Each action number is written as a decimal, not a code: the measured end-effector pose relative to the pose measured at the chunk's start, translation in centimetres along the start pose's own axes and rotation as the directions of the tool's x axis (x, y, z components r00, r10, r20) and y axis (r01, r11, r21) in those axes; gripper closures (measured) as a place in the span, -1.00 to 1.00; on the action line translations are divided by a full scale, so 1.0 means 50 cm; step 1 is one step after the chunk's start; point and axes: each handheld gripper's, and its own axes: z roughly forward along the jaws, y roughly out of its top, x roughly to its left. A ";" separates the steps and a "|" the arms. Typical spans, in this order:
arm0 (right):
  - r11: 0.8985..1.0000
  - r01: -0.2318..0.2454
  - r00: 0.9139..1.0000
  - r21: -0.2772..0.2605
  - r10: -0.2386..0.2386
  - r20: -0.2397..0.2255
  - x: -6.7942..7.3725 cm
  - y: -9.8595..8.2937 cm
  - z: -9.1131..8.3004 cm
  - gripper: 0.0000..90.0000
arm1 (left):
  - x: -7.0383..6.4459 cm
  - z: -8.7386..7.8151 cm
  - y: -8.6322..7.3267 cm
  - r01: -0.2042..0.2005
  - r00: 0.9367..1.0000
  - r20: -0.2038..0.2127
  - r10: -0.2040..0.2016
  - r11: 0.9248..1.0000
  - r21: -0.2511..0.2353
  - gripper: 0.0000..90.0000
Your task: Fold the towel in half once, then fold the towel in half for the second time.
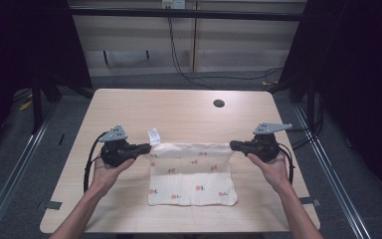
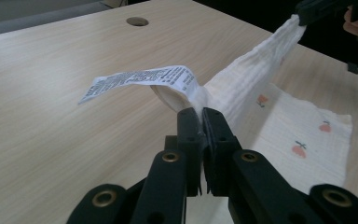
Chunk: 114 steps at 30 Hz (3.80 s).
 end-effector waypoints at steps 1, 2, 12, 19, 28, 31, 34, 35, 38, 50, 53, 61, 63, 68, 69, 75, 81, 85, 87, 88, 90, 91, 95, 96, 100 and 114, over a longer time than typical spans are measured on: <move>1.000 -0.001 1.000 0.002 0.001 0.002 0.003 -0.002 -0.003 0.94 | -0.006 -0.002 0.000 -0.007 1.000 -0.002 0.007 1.000 0.001 0.93; 1.000 0.005 1.000 0.001 -0.005 0.001 0.007 -0.004 -0.007 0.94 | -0.011 -0.007 0.000 -0.002 1.000 0.003 0.002 1.000 0.000 0.93; 0.999 0.040 0.999 0.001 -0.040 -0.009 0.048 -0.023 -0.026 0.94 | -0.030 -0.006 -0.032 -0.008 1.000 0.018 0.007 1.000 0.025 0.93; 0.999 0.034 0.999 0.022 -0.033 -0.026 0.071 -0.058 -0.026 0.94 | -0.050 -0.011 -0.049 -0.022 0.999 0.039 0.019 0.997 0.075 0.93; 0.997 0.019 0.999 0.074 -0.016 -0.045 0.089 -0.107 -0.029 0.94 | -0.071 -0.011 -0.083 -0.039 0.998 0.063 0.031 0.991 0.124 0.93; 0.995 0.023 0.999 0.099 -0.019 -0.038 0.095 -0.118 -0.025 0.94 | -0.078 -0.008 -0.092 -0.042 0.997 0.076 0.032 0.989 0.139 0.92; 0.992 0.022 0.999 0.128 -0.016 -0.045 0.095 -0.134 -0.021 0.93 | -0.082 -0.007 -0.105 -0.053 0.996 0.083 0.040 0.985 0.162 0.92; 0.990 0.017 0.999 0.138 -0.010 -0.046 0.096 -0.139 -0.021 0.93 | -0.083 -0.007 -0.109 -0.054 0.996 0.084 0.040 0.983 0.173 0.92; 0.987 0.016 0.998 0.160 -0.006 -0.058 0.103 -0.152 -0.018 0.91 | -0.088 -0.004 -0.117 -0.065 0.994 0.100 0.046 0.979 0.194 0.91; 0.975 0.000 0.998 0.221 0.014 -0.059 0.115 -0.193 -0.024 0.77 | -0.107 -0.006 -0.140 -0.079 0.990 0.131 0.047 0.965 0.249 0.83; 0.978 -0.008 0.998 0.208 0.021 -0.062 0.117 -0.193 -0.029 0.73 | -0.111 -0.008 -0.145 -0.081 0.991 0.125 0.050 0.964 0.255 0.70; 0.983 -0.025 0.998 0.184 0.036 -0.054 0.114 -0.183 -0.024 0.58 | -0.091 -0.026 -0.131 -0.026 0.995 0.097 0.007 0.980 0.195 0.50; 0.981 -0.044 0.998 0.190 0.051 -0.034 0.113 -0.179 -0.018 0.46 | -0.083 -0.025 -0.126 -0.009 0.996 0.084 -0.007 0.983 0.185 0.44; 0.976 -0.080 0.997 0.204 0.079 0.014 0.103 -0.175 0.006 0.22 | -0.052 -0.003 -0.112 0.033 0.999 0.034 -0.040 0.983 0.180 0.39; 0.975 -0.084 0.996 0.208 0.082 0.021 0.100 -0.175 0.010 0.20 | -0.047 0.002 -0.110 0.043 0.998 0.030 -0.049 0.983 0.180 0.39; 0.967 -0.076 0.997 0.243 0.069 0.039 0.098 -0.178 0.034 0.16 | -0.032 0.038 -0.102 0.035 0.999 0.029 -0.042 0.976 0.216 0.42; 0.964 0.001 0.997 0.265 -0.022 0.079 0.113 -0.176 0.039 0.48 | -0.048 0.057 -0.107 -0.004 0.998 0.066 -0.013 0.967 0.256 0.44; 0.965 -0.003 0.997 0.263 -0.016 0.070 0.110 -0.176 0.037 0.79 | -0.054 0.072 -0.109 -0.019 0.997 0.071 -0.001 0.959 0.282 0.43; 0.963 -0.014 0.997 0.270 -0.006 0.074 0.108 -0.176 0.034 0.85 | -0.057 0.080 -0.108 -0.024 0.998 0.066 0.006 0.957 0.289 0.41; 0.962 -0.010 0.997 0.272 -0.011 0.076 0.106 -0.176 0.032 0.87 | -0.061 0.085 -0.108 -0.029 0.998 0.064 0.011 0.957 0.287 0.39; 0.961 -0.021 0.996 0.276 -0.004 0.092 0.100 -0.178 0.025 0.88 | -0.067 0.097 -0.107 -0.041 0.997 0.079 0.018 0.952 0.304 0.37; 0.960 -0.026 0.996 0.278 0.000 0.093 0.096 -0.179 0.022 0.88 | -0.069 0.102 -0.106 -0.051 0.997 0.077 0.028 0.950 0.307 0.37; 0.959 -0.039 0.994 0.279 0.010 0.105 0.083 -0.184 0.010 0.88 | -0.075 0.117 -0.100 -0.041 0.995 0.094 0.013 0.952 0.304 0.36; 0.958 -0.049 0.993 0.283 0.016 0.117 0.080 -0.185 0.005 0.88 | -0.077 0.119 -0.098 -0.050 0.995 0.098 0.020 0.949 0.311 0.34; 0.956 -0.091 0.989 0.280 0.054 0.138 0.073 -0.189 -0.008 0.67 | -0.074 0.115 -0.090 -0.034 0.995 0.100 0.006 0.960 0.278 0.31; 0.982 -0.046 0.999 0.183 0.043 0.021 0.124 -0.126 0.007 0.34 | -0.029 0.100 -0.053 0.042 0.998 0.037 -0.050 0.980 0.195 0.19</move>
